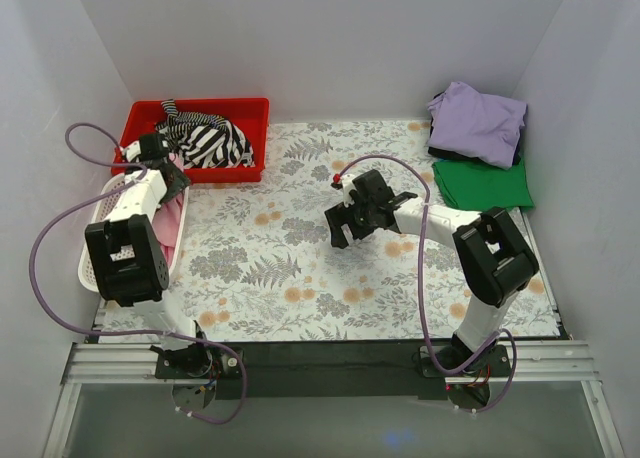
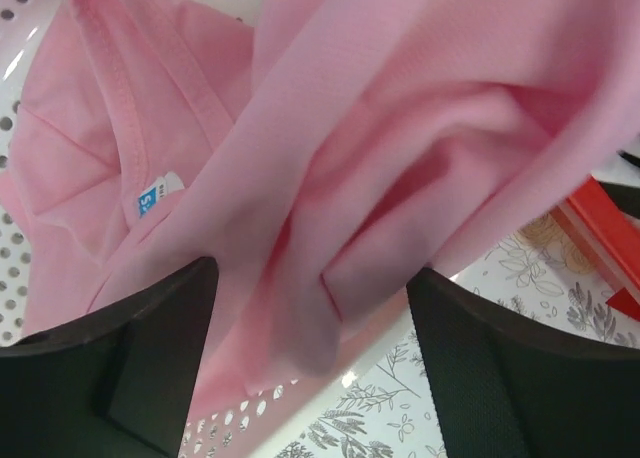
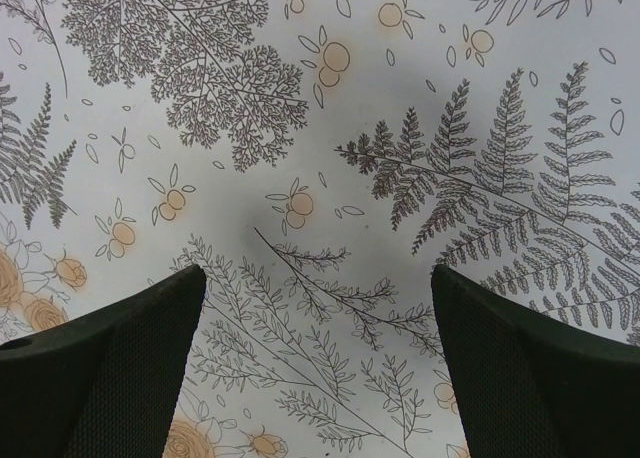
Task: Fold and stack the t-shirts
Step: Grab the tshirt from the pile
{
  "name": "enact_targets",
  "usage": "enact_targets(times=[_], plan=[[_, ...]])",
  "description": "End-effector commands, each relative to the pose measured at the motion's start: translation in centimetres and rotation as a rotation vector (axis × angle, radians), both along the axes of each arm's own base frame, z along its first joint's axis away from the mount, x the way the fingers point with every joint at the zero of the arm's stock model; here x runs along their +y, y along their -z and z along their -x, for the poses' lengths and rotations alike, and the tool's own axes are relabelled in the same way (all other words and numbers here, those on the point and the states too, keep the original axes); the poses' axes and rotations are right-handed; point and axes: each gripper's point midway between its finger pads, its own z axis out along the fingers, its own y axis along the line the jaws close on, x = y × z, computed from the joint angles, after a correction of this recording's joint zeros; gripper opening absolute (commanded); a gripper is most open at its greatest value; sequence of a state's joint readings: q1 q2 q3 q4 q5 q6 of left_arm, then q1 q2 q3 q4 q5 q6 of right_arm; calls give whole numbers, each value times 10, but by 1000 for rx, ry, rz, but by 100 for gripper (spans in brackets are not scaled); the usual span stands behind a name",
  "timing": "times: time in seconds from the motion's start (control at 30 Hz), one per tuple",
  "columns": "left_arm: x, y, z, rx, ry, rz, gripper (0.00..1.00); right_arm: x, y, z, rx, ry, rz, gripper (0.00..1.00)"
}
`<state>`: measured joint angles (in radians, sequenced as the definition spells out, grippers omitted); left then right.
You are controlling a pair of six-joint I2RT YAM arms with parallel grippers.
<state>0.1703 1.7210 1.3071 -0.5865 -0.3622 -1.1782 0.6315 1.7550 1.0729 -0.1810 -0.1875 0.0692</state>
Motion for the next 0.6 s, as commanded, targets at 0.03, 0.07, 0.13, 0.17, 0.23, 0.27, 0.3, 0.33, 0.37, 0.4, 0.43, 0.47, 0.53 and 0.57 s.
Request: enact_targets(times=[0.03,0.07,0.13,0.17,0.23,0.27,0.3,0.33,0.37,0.4,0.43,0.47,0.53,0.57], plan=[[15,1,0,-69,-32,60,54,9,-8,-4,-11,-39,-17,99],[17,1,-1,-69,-28,62,45,9,-6,-3,-7,-39,-14,98],[17,2,-2,-63,-18,70,0,7,-3,-2,0,-35,-6,98],[16,-2,-5,-79,-13,76,0,6,-2,-2,2,-31,-4,99],[3,-14,-15,-131,58,123,0,6,0,-1,6,-33,-4,98],[-3,-36,-18,-194,94,132,0,6,0,-1,7,-29,-2,99],[-17,-52,-26,-248,163,178,0,6,-1,-2,6,-21,-2,98],[-26,-74,-32,-315,221,199,0,4,-2,-2,0,-11,0,98],[-38,-93,-36,-362,285,220,0,5,-5,-4,-11,-6,-6,98],[-55,-141,-39,-466,380,248,0,4,-6,-5,-14,2,-7,99],[-67,-162,-38,-510,432,275,0,4,-10,-6,-26,13,-11,99],[-80,-187,-35,-565,500,297,0,3,-12,-8,-35,21,-13,99],[-105,-248,-19,-686,620,328,0,0,-19,-10,-61,46,-13,98],[-114,-266,-11,-723,665,335,0,-3,-19,-10,-66,56,-10,98]])
